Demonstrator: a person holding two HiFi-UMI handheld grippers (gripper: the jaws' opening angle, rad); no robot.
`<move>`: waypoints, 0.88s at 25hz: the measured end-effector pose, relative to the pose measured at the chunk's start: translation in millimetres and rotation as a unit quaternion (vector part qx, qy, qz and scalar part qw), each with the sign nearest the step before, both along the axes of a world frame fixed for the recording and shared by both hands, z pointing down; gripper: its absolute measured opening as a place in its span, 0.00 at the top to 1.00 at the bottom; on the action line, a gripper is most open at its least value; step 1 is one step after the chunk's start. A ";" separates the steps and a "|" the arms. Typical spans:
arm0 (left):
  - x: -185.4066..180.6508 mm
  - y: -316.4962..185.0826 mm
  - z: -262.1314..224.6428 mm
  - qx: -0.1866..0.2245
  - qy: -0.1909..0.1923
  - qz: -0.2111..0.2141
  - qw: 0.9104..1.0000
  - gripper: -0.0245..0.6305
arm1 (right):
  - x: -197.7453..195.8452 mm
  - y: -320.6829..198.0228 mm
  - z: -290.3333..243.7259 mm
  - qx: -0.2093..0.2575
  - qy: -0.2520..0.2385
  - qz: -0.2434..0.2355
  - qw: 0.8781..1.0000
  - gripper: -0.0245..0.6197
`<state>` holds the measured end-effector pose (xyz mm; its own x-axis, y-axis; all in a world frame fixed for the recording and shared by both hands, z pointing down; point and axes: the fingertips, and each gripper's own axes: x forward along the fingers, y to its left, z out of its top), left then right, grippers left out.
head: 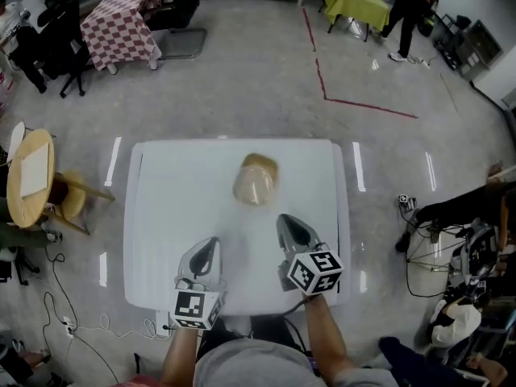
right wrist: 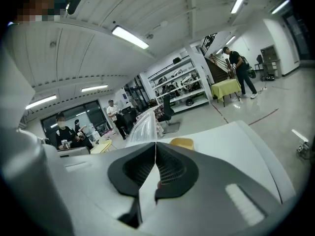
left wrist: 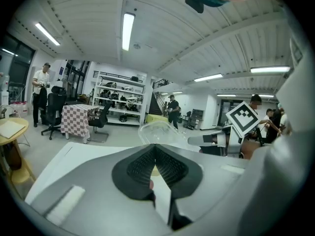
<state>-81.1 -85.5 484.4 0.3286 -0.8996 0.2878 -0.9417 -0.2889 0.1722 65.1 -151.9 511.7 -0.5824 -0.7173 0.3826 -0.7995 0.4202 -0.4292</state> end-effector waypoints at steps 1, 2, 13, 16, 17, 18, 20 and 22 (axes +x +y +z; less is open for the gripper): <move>-0.5 3.3 -4.0 0.005 0.000 0.002 1.000 0.95 | 0.9 4.2 -6.4 0.007 0.001 0.003 1.000 0.95; -1.4 7.1 -7.7 0.009 -0.001 0.004 1.000 0.95 | 1.5 8.9 -12.8 0.014 0.003 0.007 1.000 0.95; -1.0 38.9 -65.2 0.061 0.000 0.036 0.997 0.95 | 22.7 61.8 -81.2 0.100 0.056 0.058 0.992 0.95; 0.2 48.1 -76.7 0.071 0.001 0.047 0.996 0.95 | 30.6 79.5 -95.3 0.120 0.073 0.075 0.987 0.95; 0.8 50.8 -80.1 0.075 0.001 0.051 0.996 0.95 | 32.9 85.2 -99.3 0.126 0.079 0.081 0.986 0.95; 1.4 53.5 -83.5 0.079 0.001 0.056 0.995 0.95 | 34.9 90.9 -103.1 0.131 0.084 0.087 0.984 0.95; 2.8 59.1 -90.3 0.087 0.002 0.067 0.994 0.95 | 37.8 102.6 -109.5 0.140 0.094 0.100 0.981 0.95; 3.5 66.2 -95.8 0.093 0.005 0.078 0.993 0.95 | 39.9 115.4 -115.2 0.148 0.103 0.112 0.977 0.95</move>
<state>-77.6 -19.3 388.6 0.4693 -0.8751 0.1178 -0.8820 -0.4581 0.1109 105.0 -36.6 396.5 -0.3297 -0.9153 0.2312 -0.9426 0.3054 -0.1352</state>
